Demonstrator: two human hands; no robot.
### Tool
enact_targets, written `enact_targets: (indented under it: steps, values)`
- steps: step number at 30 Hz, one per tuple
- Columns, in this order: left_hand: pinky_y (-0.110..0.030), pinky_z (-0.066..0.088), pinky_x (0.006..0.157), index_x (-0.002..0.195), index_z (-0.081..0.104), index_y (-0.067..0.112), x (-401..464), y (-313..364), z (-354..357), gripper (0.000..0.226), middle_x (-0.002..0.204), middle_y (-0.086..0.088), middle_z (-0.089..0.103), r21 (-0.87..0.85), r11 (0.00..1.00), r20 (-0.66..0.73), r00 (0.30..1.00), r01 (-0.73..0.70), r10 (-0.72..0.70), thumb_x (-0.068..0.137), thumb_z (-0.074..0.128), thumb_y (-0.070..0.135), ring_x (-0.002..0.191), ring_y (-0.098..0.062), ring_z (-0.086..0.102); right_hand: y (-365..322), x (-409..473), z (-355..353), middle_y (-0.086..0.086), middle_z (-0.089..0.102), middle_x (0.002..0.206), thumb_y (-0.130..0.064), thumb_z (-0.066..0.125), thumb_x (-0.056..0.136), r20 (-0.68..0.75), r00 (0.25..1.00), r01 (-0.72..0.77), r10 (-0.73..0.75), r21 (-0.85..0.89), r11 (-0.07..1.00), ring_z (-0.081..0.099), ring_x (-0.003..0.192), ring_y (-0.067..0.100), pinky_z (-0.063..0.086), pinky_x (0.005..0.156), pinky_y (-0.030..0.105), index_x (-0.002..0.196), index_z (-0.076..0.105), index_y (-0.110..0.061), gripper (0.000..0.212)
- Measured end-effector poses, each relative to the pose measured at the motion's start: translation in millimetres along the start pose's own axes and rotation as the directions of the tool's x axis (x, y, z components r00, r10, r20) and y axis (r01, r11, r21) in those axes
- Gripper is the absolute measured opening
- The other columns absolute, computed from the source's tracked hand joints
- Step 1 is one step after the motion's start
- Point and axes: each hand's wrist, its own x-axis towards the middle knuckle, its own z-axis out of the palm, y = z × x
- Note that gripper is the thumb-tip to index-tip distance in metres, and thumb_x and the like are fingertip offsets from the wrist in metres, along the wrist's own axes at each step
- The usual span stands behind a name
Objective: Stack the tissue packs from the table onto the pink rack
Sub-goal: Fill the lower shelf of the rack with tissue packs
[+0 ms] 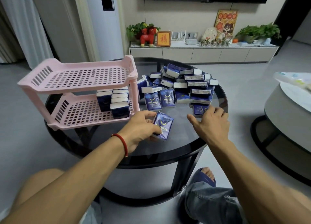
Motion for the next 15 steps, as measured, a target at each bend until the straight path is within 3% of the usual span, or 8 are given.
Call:
enact_targets:
  steps: [3, 7, 10, 12, 15]
  values:
    - [-0.036, 0.058, 0.057, 0.126, 0.055, 0.013, 4.4, -1.3, -1.7, 0.056, 0.107, -0.023, 0.067, -0.003, 1.0, -0.024, 0.999, 0.025, -0.025, 0.08, 0.072, -0.013, 0.074, -0.029, 0.068, -1.6, 7.4, 7.5, 0.021, 0.052, 0.132, -0.076, 0.052, 0.087, -0.022, 0.997, -0.07, 0.069, -0.062, 0.996, 0.046, 0.122, 0.039, 0.041, 0.096, 0.049, 0.13, 0.048, 0.0, 0.087]
    - [-0.042, 0.06, 0.067, 0.122, 0.053, 0.017, 5.7, -3.3, -4.6, 0.055, 0.108, -0.024, 0.068, -0.011, 1.0, -0.025, 1.0, 0.012, -0.013, 0.079, 0.073, -0.011, 0.072, -0.031, 0.068, -4.4, 8.3, 11.3, 0.02, 0.055, 0.125, -0.061, 0.058, 0.088, -0.084, 0.993, -0.086, 0.081, -0.063, 0.994, 0.049, 0.114, 0.038, 0.042, 0.091, 0.049, 0.119, 0.047, -0.004, 0.066]
    - [-0.034, 0.058, 0.057, 0.127, 0.053, 0.022, 3.2, -4.7, -8.0, 0.062, 0.111, -0.026, 0.067, -0.019, 1.0, -0.014, 1.0, -0.002, 0.001, 0.08, 0.071, -0.014, 0.073, -0.028, 0.069, -7.5, -2.5, 2.2, 0.019, 0.055, 0.123, -0.053, 0.063, 0.082, -0.019, 0.998, -0.063, 0.063, -0.042, 0.997, 0.05, 0.113, 0.038, 0.042, 0.092, 0.049, 0.117, 0.046, -0.005, 0.062]
    - [-0.033, 0.059, 0.055, 0.134, 0.051, 0.027, 0.5, -5.0, -11.1, 0.07, 0.109, -0.026, 0.068, -0.012, 1.0, -0.001, 1.0, -0.021, 0.021, 0.082, 0.068, -0.017, 0.075, -0.028, 0.07, -11.1, -12.8, -3.1, 0.015, 0.054, 0.125, -0.05, 0.069, 0.077, 0.074, 0.997, 0.017, -0.02, 0.041, 0.999, 0.05, 0.117, 0.036, 0.045, 0.095, 0.049, 0.121, 0.046, -0.007, 0.066]
    - [-0.034, 0.061, 0.058, 0.137, 0.054, 0.023, -2.1, -5.6, -14.6, 0.067, 0.109, -0.027, 0.069, -0.021, 0.999, 0.0, 1.0, -0.03, 0.03, 0.084, 0.065, -0.016, 0.076, -0.029, 0.071, -19.4, -32.8, -12.5, 0.002, 0.052, 0.123, -0.036, 0.079, 0.071, 0.116, 0.946, 0.242, -0.301, 0.359, 0.901, 0.048, 0.117, 0.025, 0.048, 0.098, 0.04, 0.137, 0.042, -0.013, 0.079]
